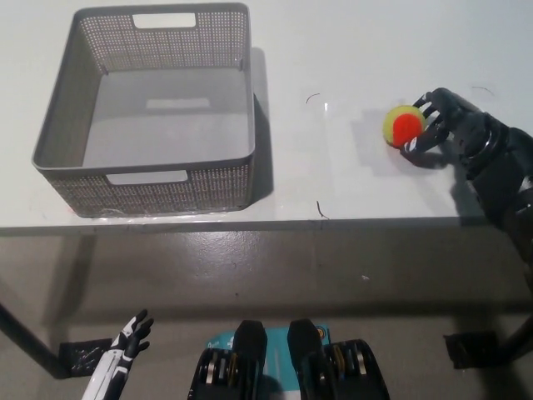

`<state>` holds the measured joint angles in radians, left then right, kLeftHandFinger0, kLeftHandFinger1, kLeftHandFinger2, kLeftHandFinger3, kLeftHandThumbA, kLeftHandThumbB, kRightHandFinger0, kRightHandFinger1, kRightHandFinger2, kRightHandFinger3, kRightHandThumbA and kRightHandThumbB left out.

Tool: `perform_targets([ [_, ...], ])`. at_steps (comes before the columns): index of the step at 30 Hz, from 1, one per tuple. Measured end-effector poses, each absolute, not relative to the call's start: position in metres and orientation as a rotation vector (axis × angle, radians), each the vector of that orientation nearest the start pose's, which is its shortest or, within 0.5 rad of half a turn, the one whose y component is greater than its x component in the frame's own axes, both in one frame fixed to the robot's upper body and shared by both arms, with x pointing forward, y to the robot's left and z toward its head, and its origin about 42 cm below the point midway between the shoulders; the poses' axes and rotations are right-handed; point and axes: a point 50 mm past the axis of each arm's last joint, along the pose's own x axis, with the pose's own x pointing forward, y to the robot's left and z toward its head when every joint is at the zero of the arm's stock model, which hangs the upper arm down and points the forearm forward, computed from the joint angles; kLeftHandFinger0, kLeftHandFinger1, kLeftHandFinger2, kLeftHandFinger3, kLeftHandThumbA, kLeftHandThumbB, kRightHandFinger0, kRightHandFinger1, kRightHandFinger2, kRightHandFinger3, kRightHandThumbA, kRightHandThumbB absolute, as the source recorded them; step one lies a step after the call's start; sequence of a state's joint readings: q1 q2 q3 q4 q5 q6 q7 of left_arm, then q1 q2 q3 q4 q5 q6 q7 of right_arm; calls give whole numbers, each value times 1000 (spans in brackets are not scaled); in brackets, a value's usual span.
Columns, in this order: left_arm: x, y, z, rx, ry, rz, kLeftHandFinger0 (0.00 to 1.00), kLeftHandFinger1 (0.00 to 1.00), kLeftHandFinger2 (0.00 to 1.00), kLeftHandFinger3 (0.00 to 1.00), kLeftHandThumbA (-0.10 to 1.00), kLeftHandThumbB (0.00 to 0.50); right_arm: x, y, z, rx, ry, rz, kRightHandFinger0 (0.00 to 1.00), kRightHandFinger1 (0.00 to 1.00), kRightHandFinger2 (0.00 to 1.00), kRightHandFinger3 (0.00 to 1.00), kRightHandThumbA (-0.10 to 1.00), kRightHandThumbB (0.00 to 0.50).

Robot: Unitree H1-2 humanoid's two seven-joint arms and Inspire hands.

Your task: Use the right hand to pick up a tennis ball and put it into a container on the left side

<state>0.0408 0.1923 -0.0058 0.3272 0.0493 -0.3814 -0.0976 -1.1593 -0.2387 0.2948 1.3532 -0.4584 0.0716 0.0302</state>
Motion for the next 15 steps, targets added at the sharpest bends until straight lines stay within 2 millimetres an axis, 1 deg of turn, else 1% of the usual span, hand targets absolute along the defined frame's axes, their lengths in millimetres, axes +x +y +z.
perform_targets([
  [1, 252, 281, 28, 238, 0, -120, 1000, 1000, 1000, 1000, 1000, 311, 576, -233, 238, -989, 260, 122, 388, 436, 548, 585, 577, 0],
  [2, 252, 281, 28, 239, 0, -120, 1000, 1000, 1000, 1000, 1000, 310, 575, -233, 236, -981, 247, 113, 266, 349, 524, 597, 596, 0],
  [3, 252, 282, 28, 239, 0, -120, 1000, 1000, 1000, 1000, 1000, 314, 574, -234, 235, -976, 240, 107, 195, 272, 453, 581, 598, 0],
  [4, 252, 281, 28, 239, -1, -120, 1000, 1000, 1000, 1000, 1000, 325, 574, -235, 233, -973, 231, 96, 90, 194, 382, 532, 603, 0],
  [5, 253, 282, 28, 239, -1, -121, 1000, 1000, 1000, 1000, 1000, 326, 573, -236, 232, -966, 223, 88, 53, 161, 347, 537, 613, 0],
  [6, 253, 281, 28, 240, -1, -121, 1000, 1000, 1000, 1000, 1000, 320, 573, -236, 231, -959, 216, 80, 9, 53, 254, 481, 628, 0],
  [7, 253, 281, 29, 240, -2, -121, 1000, 1000, 1000, 1000, 1000, 319, 572, -237, 230, -952, 211, 72, 2, 35, 235, 457, 638, 0],
  [8, 254, 281, 29, 241, -4, -122, 1000, 1000, 1000, 1000, 1000, 318, 572, -238, 229, -942, 208, 63, 0, 15, 204, 375, 653, 0],
  [9, 255, 281, 29, 241, -6, -123, 1000, 1000, 1000, 1000, 1000, 318, 572, -239, 228, -936, 206, 59, 4, 84, 293, 326, 657, 0],
  [10, 256, 281, 30, 242, -7, -124, 1000, 1000, 1000, 1000, 1000, 311, 571, -239, 228, -928, 204, 52, 138, 264, 460, 433, 652, 0],
  [11, 256, 281, 30, 244, -9, -125, 1000, 1000, 1000, 1000, 1000, 310, 571, -240, 227, -922, 201, 47, 179, 283, 457, 394, 645, 0],
  [12, 257, 281, 31, 245, -10, -126, 1000, 1000, 1000, 1000, 1000, 309, 571, -240, 227, -918, 199, 43, 173, 276, 449, 374, 644, 0],
  [13, 257, 281, 31, 246, -10, -127, 1000, 1000, 1000, 1000, 1000, 303, 571, -241, 226, -913, 196, 40, 126, 279, 457, 355, 675, 0],
  [14, 257, 281, 31, 247, -10, -127, 1000, 1000, 1000, 1000, 1000, 303, 570, -241, 226, -908, 194, 38, 53, 290, 484, 289, 634, 0],
  [15, 257, 281, 31, 249, -10, -128, 1000, 1000, 1000, 1000, 1000, 303, 570, -242, 226, -896, 189, 32, 30, 321, 537, 276, 623, 0],
])
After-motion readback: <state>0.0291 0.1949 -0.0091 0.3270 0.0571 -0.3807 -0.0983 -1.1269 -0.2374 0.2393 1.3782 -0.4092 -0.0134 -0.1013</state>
